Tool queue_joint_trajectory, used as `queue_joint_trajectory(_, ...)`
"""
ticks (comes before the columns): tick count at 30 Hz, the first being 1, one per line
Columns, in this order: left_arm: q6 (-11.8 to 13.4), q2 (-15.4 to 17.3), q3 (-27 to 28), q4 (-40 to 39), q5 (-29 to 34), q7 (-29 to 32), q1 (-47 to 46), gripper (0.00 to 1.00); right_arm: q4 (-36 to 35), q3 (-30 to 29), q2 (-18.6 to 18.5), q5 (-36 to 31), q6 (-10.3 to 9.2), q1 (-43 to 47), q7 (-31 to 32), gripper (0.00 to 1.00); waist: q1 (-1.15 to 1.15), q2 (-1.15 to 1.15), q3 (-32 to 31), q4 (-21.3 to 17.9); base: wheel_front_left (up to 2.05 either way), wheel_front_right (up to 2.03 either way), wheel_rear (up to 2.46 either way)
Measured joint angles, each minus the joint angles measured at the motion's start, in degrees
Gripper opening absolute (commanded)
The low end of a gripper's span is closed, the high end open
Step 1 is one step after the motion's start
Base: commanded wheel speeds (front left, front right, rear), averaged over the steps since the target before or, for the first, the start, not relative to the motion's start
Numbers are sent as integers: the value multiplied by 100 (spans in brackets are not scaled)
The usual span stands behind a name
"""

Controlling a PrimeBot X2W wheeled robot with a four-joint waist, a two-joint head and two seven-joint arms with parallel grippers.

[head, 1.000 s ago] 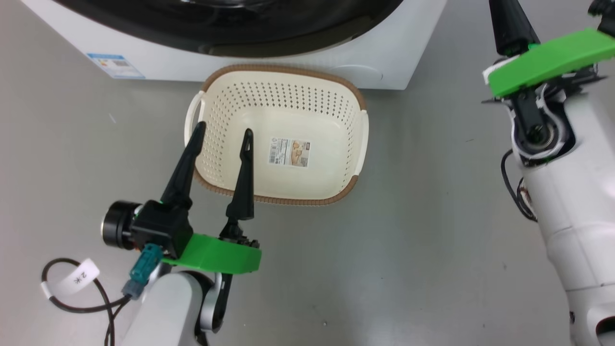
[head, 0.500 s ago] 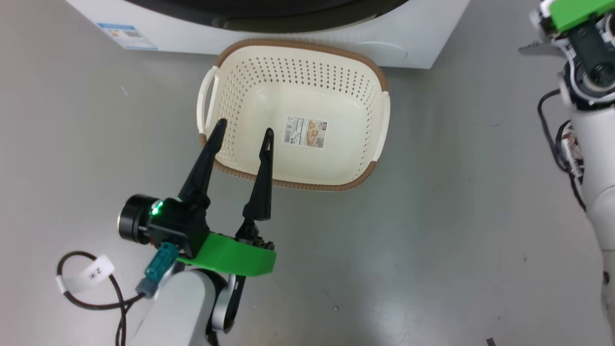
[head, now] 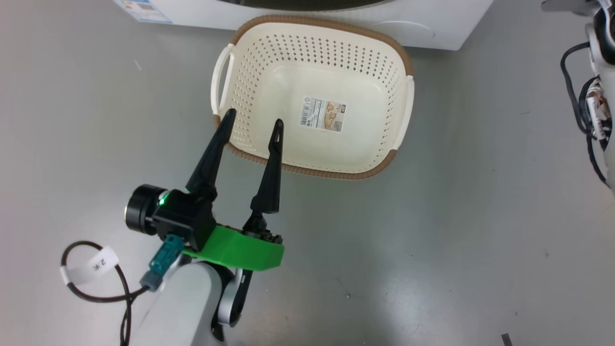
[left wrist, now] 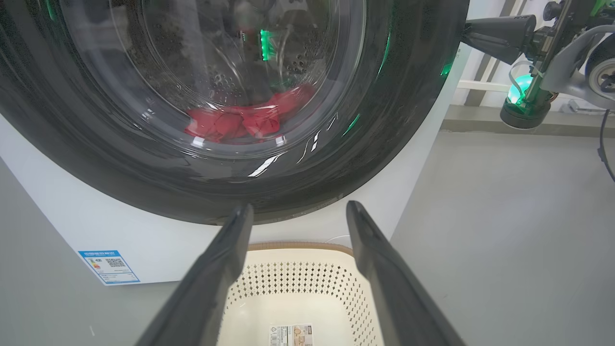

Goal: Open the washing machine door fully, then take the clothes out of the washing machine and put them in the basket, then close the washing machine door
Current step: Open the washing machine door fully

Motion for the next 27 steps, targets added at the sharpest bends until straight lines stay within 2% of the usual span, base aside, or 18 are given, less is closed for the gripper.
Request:
queue_joint_trajectory(15,47,-2,-155,3,-70,1,-40,100,188,158,-167,168,0,-387,297,0,0,0,100,235,0,0,0)
queue_joint_trajectory(27,55,-3,-147,9,-79,0,-94,100,201,254,-221,305,-10,-453,770,0,0,0,97,175,0,0,0)
